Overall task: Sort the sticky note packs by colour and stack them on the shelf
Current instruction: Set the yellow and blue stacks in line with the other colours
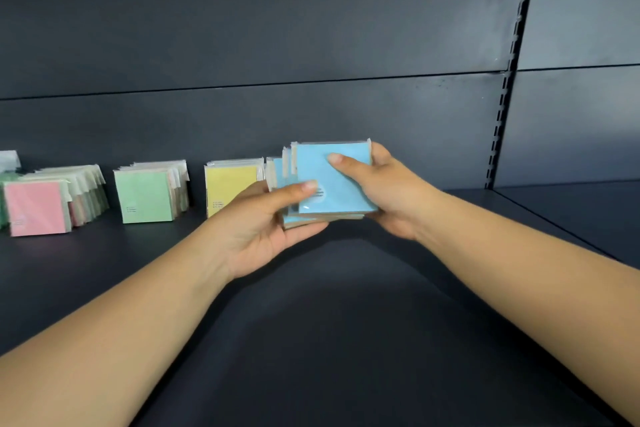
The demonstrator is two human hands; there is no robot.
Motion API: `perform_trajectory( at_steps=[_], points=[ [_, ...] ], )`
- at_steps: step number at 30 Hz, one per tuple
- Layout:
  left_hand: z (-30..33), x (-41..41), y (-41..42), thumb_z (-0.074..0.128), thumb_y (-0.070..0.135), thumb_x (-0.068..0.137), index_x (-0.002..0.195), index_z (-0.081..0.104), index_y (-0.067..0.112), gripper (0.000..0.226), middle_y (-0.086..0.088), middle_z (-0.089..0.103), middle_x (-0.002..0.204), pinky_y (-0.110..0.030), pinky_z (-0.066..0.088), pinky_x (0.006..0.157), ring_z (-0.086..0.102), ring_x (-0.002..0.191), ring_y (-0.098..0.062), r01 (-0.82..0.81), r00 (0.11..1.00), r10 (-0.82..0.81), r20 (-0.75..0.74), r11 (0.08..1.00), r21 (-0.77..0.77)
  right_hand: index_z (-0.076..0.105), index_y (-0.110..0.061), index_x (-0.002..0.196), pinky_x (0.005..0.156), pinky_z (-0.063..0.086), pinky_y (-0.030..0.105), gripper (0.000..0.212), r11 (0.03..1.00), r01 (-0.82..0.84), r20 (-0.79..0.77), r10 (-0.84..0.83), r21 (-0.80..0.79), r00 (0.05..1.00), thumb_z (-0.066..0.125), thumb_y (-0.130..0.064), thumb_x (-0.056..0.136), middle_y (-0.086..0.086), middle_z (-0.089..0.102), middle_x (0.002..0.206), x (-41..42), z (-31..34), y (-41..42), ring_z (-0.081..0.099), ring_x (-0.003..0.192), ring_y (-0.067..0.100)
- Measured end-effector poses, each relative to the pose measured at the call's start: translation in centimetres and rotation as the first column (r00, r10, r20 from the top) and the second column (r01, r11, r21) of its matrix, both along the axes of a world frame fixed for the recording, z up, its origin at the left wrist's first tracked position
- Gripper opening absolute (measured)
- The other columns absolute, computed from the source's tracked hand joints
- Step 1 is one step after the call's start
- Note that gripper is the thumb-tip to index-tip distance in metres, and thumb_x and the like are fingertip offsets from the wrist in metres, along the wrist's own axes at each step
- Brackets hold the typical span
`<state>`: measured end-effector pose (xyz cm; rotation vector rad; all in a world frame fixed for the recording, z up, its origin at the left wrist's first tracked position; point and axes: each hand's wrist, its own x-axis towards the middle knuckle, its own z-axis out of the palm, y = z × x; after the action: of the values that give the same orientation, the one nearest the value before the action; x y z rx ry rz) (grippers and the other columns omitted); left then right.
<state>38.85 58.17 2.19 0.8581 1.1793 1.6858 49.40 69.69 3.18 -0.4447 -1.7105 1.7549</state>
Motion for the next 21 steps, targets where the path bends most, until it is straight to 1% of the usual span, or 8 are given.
perform_trajectory(
  at_steps=[3, 7, 8, 10, 12, 14, 17, 21],
  points=[
    [-0.4, 0.1, 0.3, 0.058, -0.005, 0.077, 0.101, 0.06, 0.01, 0.028, -0.007, 0.074, 0.092, -0.034, 0.059, 0.071, 0.072, 0.08, -0.02, -0.053, 0.998, 0.053, -0.04, 0.999, 0.005, 0.039, -0.027, 0.111, 0.068, 0.051, 0.022, 0.03, 0.991, 0.044, -0.034, -0.04, 0.128, 0.999, 0.059, -0.026, 0.09, -0.009, 0.055, 0.094, -0.5, -0.6, -0.6, 0.057, 0.082, 0.008],
    [-0.3, -0.5, 0.1, 0.061, -0.006, 0.063, 0.116, 0.048, 0.015, 0.058, -0.007, 0.068, 0.106, -0.036, 0.059, 0.073, 0.07, 0.093, -0.022, -0.032, 0.998, 0.037, -0.045, 0.993, 0.11, 0.026, -0.033, 0.134, 0.076, 0.054, 0.03, 0.068, 0.999, -0.005, -0.078, 0.008, 0.04, 0.997, 0.068, -0.019, 0.082, -0.007, 0.056, 0.1, -0.1, -0.3, 0.4, 0.061, 0.089, 0.013],
    [-0.4, -0.6, 0.1, 0.061, -0.007, 0.064, 0.114, 0.048, 0.017, 0.057, -0.006, 0.067, 0.107, -0.037, 0.059, 0.075, 0.069, 0.096, -0.023, -0.008, 0.998, 0.015, -0.067, 0.994, 0.108, 0.03, -0.028, 0.131, 0.073, 0.054, 0.028, 0.063, 0.997, -0.068, -0.059, 0.069, 0.026, 0.996, 0.067, -0.016, 0.082, -0.007, 0.057, 0.1, 0.1, -0.3, 0.6, 0.062, 0.09, 0.013],
    [-0.8, -0.8, 0.1, 0.057, -0.012, 0.074, 0.107, 0.047, 0.02, 0.047, -0.004, 0.065, 0.106, -0.034, 0.058, 0.077, 0.066, 0.097, -0.019, 0.004, 0.985, 0.002, -0.171, 0.999, 0.038, 0.046, -0.022, 0.113, 0.064, 0.053, 0.021, 0.036, 0.983, -0.171, 0.006, 0.171, 0.061, 0.985, 0.065, -0.012, 0.083, -0.005, 0.06, 0.096, 0.5, -0.5, 1.1, 0.062, 0.084, 0.011],
    [-1.4, -1.2, 0.4, 0.054, -0.014, 0.081, 0.105, 0.046, 0.021, 0.043, -0.002, 0.062, 0.11, -0.027, 0.055, 0.08, 0.061, 0.098, -0.014, -0.052, 0.952, 0.028, -0.306, 0.996, -0.071, 0.053, -0.022, 0.096, 0.064, 0.051, 0.021, 0.025, 0.966, -0.162, 0.095, 0.146, 0.2, 0.985, 0.067, -0.009, 0.081, -0.005, 0.059, 0.091, 0.7, -1.2, 1.4, 0.06, 0.082, 0.01],
    [-1.9, -1.7, 0.6, 0.055, -0.013, 0.082, 0.116, 0.047, 0.016, 0.045, -0.004, 0.058, 0.119, -0.021, 0.047, 0.084, 0.057, 0.102, -0.013, -0.131, 0.895, 0.057, -0.442, 0.981, -0.139, 0.053, -0.024, 0.09, 0.072, 0.05, 0.024, 0.028, 0.94, -0.094, 0.14, 0.05, 0.327, 0.989, 0.071, -0.008, 0.078, -0.005, 0.057, 0.091, 0.4, -2.2, 1.5, 0.058, 0.084, 0.01],
    [-2.1, -1.7, 0.8, 0.057, -0.009, 0.083, 0.129, 0.046, 0.01, 0.051, -0.002, 0.059, 0.122, -0.022, 0.042, 0.09, 0.056, 0.107, -0.013, -0.195, 0.837, 0.076, -0.541, 0.966, -0.167, 0.049, -0.024, 0.097, 0.08, 0.049, 0.027, 0.033, 0.948, -0.058, 0.138, 0.015, 0.313, 0.99, 0.071, -0.009, 0.078, -0.007, 0.056, 0.09, -0.1, -3.1, 1.3, 0.056, 0.084, 0.008],
    [-2.0, -1.3, 0.7, 0.051, -0.004, 0.089, 0.117, 0.053, 0.018, 0.036, 0.005, 0.064, 0.111, -0.021, 0.044, 0.09, 0.059, 0.103, -0.008, -0.146, 0.872, 0.057, -0.486, 0.978, -0.147, 0.045, -0.017, 0.117, 0.087, 0.047, 0.024, 0.038, 0.957, -0.213, 0.242, 0.163, 0.199, 0.956, 0.058, 0.002, 0.086, -0.002, 0.059, 0.101, 0.3, -2.7, 1.6, 0.057, 0.098, 0.014]
  ],
)
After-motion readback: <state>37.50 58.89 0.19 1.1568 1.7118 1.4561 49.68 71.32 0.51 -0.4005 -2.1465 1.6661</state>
